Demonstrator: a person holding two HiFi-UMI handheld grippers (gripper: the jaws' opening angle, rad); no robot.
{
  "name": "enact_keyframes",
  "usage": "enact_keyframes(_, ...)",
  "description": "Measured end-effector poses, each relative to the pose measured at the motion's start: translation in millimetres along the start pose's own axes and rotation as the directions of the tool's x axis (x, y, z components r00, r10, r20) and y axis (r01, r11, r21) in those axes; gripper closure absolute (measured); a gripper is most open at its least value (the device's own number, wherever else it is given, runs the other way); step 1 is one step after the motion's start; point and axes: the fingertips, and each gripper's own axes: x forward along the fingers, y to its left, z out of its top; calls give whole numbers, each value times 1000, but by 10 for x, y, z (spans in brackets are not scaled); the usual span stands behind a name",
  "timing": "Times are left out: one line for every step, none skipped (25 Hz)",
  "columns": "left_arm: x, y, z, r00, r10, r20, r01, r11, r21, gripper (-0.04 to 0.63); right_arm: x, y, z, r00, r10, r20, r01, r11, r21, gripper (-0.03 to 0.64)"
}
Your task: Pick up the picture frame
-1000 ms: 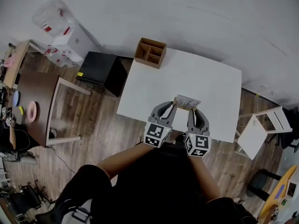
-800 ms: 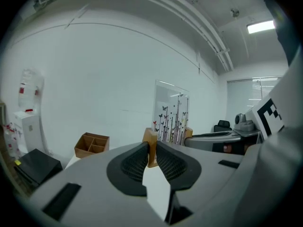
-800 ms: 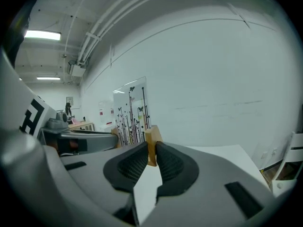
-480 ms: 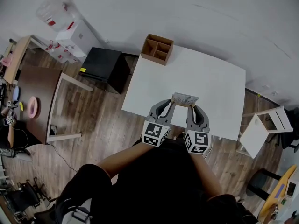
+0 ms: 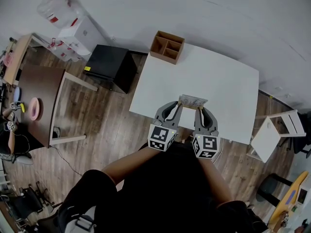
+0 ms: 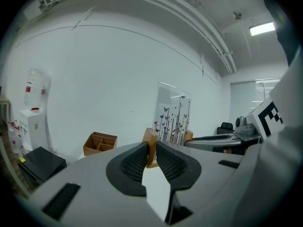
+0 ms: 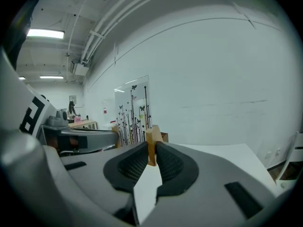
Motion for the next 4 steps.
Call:
enact_keyframes(10, 2, -3, 1000, -1, 0, 1, 1000, -1, 534, 8, -7, -2, 1000, -1, -1, 1, 1000, 0, 548)
enact_keyframes(21, 0, -5, 1000, -2, -1, 2, 1000, -1, 534, 14, -16, -4, 1000, -3, -2, 3, 1000, 1, 548)
enact_keyframes(33, -4, -7, 1000, -3, -1, 3, 1000, -2, 534, 18, -28, -6, 1000, -5, -2, 5, 1000, 1, 548)
enact_keyframes(45, -8, -10, 1000, -5, -1, 5, 1000, -3, 534, 23, -40, -8, 1000, -6, -3, 6, 1000, 2, 548)
